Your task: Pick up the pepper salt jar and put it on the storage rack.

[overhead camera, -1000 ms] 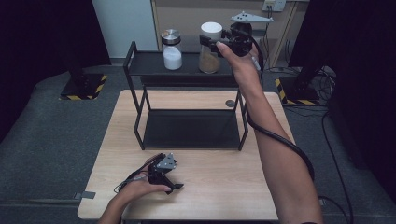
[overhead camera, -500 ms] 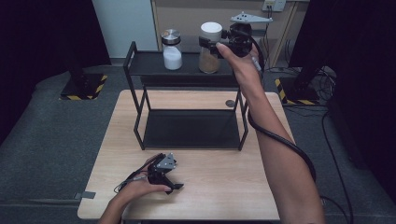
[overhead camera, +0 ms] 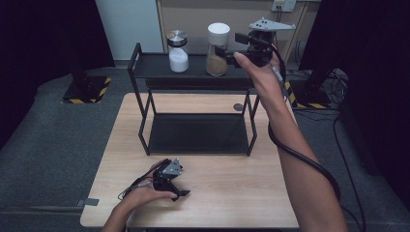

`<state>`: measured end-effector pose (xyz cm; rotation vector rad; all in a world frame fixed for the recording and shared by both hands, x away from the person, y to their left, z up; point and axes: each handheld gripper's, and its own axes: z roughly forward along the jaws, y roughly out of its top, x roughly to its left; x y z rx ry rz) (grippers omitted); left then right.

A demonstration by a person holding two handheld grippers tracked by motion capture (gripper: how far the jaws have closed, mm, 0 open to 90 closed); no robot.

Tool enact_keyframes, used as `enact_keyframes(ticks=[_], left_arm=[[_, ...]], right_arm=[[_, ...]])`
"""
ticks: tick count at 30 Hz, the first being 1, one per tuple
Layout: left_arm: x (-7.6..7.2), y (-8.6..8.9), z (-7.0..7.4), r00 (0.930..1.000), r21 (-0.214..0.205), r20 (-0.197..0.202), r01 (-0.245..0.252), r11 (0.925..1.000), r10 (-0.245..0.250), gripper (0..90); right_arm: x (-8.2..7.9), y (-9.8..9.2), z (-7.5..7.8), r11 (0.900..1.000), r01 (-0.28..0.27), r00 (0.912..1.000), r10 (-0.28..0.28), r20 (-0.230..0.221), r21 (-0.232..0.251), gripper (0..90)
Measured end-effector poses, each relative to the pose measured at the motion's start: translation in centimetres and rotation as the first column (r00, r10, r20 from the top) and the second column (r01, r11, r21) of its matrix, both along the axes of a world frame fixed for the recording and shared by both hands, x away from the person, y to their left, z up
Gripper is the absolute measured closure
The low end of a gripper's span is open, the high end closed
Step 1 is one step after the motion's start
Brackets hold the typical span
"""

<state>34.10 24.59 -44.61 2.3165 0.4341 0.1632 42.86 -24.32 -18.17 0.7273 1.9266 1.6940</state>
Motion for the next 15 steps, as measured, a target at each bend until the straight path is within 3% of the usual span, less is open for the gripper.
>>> enact_keyframes(ticks=[6, 15], left_arm=[[0.0, 0.0, 0.0, 1.0, -0.001, 0.0, -0.001, 1.0, 0.001, 0.0], [0.0, 0.0, 0.0, 1.0, 0.002, 0.001, 0.003, 1.0, -0.003, 0.0]], right_arm=[[-2.1, -0.6, -0.8, 0.9998, -0.002, 1.0, 0.003, 0.009, -0.019, 9.7], [-5.5, -0.7, -3.6, 0.9971, -0.048, 0.9986, 0.049, 0.02, -0.06, 9.6]])
